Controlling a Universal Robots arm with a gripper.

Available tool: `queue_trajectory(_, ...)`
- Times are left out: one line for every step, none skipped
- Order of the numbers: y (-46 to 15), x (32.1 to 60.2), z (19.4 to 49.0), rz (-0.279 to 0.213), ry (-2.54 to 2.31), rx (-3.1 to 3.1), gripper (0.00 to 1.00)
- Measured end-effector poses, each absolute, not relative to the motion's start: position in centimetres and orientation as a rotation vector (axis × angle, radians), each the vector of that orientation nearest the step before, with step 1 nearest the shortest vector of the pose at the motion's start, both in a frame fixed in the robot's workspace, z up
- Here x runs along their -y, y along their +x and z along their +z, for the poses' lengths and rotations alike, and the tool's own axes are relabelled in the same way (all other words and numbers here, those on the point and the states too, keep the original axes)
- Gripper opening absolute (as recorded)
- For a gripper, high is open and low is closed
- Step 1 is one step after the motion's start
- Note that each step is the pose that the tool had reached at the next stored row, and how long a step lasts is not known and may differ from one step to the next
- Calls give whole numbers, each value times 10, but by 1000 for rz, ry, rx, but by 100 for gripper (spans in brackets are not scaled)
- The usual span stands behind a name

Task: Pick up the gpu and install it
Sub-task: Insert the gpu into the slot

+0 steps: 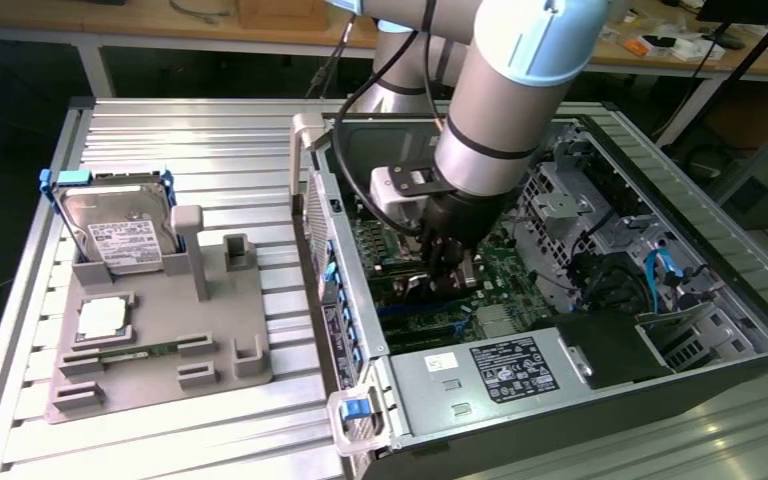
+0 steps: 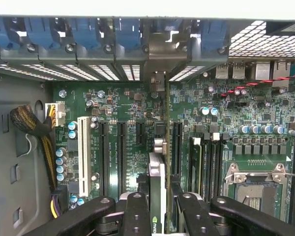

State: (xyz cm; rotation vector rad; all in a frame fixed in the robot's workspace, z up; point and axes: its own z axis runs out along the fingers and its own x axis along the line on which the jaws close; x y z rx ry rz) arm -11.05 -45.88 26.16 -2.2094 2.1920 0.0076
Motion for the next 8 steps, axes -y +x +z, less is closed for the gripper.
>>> queue_trajectory(-111,459,261,8,-2209,-2192,27)
queue_trajectory(-111,459,261,8,-2209,-2192,27)
queue_trajectory(-112,459,261,8,-2209,-2192,27)
queue_trajectory(-112,459,261,8,-2209,-2192,27)
queue_trajectory(-112,459,261,8,-2209,-2192,27)
queue_trajectory(-112,459,260,9,-2209,-2192,27)
queue_trajectory(-112,459,260,11,-2209,-2192,27)
queue_trajectory(-112,459,260,12,-2209,-2192,27)
